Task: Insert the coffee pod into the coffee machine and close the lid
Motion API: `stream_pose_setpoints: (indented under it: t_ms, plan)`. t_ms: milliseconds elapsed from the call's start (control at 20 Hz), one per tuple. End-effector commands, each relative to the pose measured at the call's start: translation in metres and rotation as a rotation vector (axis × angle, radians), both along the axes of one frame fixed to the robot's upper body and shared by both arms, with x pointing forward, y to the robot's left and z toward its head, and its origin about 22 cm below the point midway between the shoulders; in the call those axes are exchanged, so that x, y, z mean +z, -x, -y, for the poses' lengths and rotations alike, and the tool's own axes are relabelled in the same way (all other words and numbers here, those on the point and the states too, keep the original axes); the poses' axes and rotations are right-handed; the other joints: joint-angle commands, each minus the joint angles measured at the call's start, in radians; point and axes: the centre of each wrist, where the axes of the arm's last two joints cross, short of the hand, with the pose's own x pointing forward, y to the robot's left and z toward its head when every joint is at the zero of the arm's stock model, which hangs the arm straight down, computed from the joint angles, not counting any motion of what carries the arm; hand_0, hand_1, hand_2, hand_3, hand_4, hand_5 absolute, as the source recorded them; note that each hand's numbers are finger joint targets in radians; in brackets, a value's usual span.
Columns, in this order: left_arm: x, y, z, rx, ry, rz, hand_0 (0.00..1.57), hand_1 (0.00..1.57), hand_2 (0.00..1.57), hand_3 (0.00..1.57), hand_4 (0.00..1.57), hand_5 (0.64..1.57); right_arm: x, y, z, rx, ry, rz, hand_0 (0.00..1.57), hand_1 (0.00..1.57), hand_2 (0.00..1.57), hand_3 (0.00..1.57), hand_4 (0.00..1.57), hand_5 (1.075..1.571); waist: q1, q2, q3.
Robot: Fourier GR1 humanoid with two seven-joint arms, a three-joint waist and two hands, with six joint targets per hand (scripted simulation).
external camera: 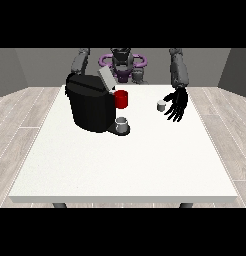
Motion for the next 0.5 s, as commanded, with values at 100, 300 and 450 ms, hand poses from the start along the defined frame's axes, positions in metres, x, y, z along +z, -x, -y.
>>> stream_pose_setpoints:
  t_ms: [100, 300, 450]
  plan:
    - [-0.025, -0.004, 0.053, -0.107, -0.004, -0.053, 1.22, 1.22, 1.23, 1.11, 0.00, 1.571, -0.015, -0.001, 0.002, -0.024, 0.029, -0.046, 0.00, 0.00, 0.00, 0.00, 0.32, 1.571, 0.007, -0.019, -0.0127]
    - [-0.033, 0.000, 0.054, -0.127, -0.001, -0.098, 1.25, 1.25, 1.24, 1.08, 0.11, 1.571, -0.017, 0.004, 0.000, 0.005, 0.016, -0.039, 0.00, 0.00, 0.00, 0.00, 0.29, 1.571, -0.017, -0.054, -0.0129]
    - [-0.029, -0.005, 0.056, -0.112, -0.012, -0.047, 1.33, 1.33, 1.33, 1.18, 0.07, 1.571, -0.029, 0.004, 0.001, -0.029, -0.005, -0.033, 0.00, 0.00, 0.00, 0.00, 0.37, 1.571, 0.007, -0.024, -0.0130]
